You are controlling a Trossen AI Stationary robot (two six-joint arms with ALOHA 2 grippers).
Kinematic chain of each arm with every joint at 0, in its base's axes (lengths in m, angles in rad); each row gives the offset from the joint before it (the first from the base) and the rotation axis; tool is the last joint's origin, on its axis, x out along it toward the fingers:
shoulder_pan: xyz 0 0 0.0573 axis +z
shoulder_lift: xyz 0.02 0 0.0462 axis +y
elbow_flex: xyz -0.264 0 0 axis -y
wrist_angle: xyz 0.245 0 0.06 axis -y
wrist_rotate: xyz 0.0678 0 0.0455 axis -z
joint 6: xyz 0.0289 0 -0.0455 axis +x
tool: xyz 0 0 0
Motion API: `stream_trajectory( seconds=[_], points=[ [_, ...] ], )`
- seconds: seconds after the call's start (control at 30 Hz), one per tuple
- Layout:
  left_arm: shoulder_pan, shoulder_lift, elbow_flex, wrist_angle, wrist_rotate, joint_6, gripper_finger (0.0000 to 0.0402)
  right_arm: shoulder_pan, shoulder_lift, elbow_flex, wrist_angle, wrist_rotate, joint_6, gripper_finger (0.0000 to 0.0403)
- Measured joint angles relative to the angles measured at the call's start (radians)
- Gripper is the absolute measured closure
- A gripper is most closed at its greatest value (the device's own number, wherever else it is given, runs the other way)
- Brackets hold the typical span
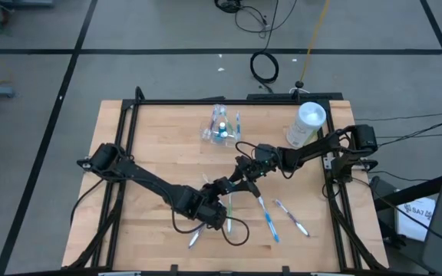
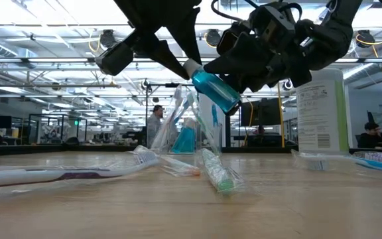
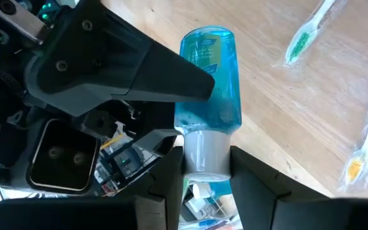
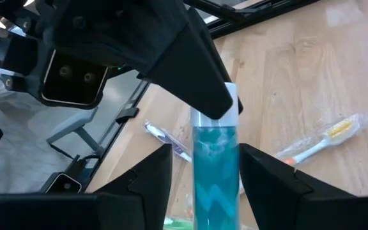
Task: Pick & Place toothbrushing station
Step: Put the blue mouthwash into the transparent organizer
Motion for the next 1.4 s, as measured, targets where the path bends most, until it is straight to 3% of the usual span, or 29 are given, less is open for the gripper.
stream_trajectory(
  seconds=[0.4, 0.97, 1.4],
  points=[
    [0.024, 0.000, 0.000, -0.001, 0.004, 0.000, 0.0286, -0.015, 0.000, 0.000, -0.007, 0.001, -0.015, 0.0302],
    [0.027, 0.000, 0.000, -0.002, 0.003, -0.065, 0.0284, -0.023, 0.000, 0.000, -0.011, -0.001, -0.027, 0.0301],
    [0.038, -0.008, 0.000, -0.012, 0.016, -0.236, 0.0201, -0.030, 0.000, 0.000, -0.011, 0.000, -0.039, 0.0301]
  ],
)
